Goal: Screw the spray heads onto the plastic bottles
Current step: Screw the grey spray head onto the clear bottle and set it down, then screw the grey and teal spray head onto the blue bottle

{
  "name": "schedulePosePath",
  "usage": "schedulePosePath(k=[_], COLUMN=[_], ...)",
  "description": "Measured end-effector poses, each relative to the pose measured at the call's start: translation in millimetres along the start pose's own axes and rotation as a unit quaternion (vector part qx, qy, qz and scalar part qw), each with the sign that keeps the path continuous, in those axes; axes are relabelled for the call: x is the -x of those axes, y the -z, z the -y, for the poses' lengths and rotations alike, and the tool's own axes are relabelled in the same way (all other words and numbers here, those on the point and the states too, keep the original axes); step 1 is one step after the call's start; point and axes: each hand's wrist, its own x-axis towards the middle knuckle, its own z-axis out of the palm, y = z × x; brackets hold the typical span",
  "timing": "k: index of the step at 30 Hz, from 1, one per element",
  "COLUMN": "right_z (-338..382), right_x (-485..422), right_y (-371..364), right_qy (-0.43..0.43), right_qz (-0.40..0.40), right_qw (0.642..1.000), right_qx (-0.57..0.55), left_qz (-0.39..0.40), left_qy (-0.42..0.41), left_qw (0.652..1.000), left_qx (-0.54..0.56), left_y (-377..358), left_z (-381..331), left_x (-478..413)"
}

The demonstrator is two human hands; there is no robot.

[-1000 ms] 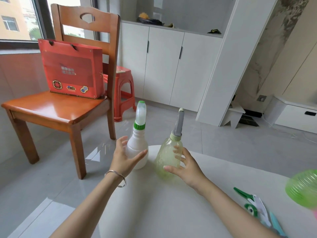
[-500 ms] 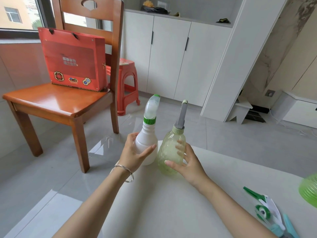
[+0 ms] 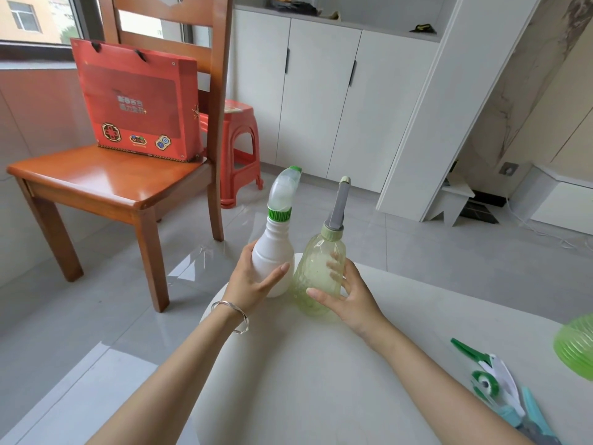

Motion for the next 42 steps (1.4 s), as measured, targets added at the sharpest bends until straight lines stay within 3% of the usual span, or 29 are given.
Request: schedulePosePath(k=[11, 17, 22, 28, 34, 42], right_z=[1.5, 16.6, 45.1, 70.0, 75.7, 77.8], right_x=[0.6, 12.7, 42.6, 101.4, 172.4, 243.7], right_y=[-1.0, 7.0, 32.8, 93.0, 179.5, 278.8], right_qy=[0.008, 0.033, 0.047, 0.077, 0.100, 0.141], right_qz=[-0.005, -0.032, -0.024, -0.019, -0.068, -0.247], right_qw=[1.000, 0.999, 0.999, 0.996, 0.980, 0.929], right_qx=[0.000, 0.017, 0.014, 0.042, 0.158, 0.238], left_qz=[0.022, -0.011, -0.020, -0.017, 0.056, 0.164], left_qy=[-0.001, 0.026, 0.001, 0.028, -0.001, -0.066], left_qw=[1.000, 0.998, 0.995, 0.991, 0.994, 0.982], left_qx=[-0.007, -0.059, -0.097, -0.129, -0.090, -0.069], left_y=[2.9, 7.7, 3.2, -28.0, -106.7, -229.2], left_z=[-3.3, -7.7, -29.7, -55.3, -98.5, -158.6], left_x=[4.9, 23.9, 65.8, 126.7, 160.0, 179.9])
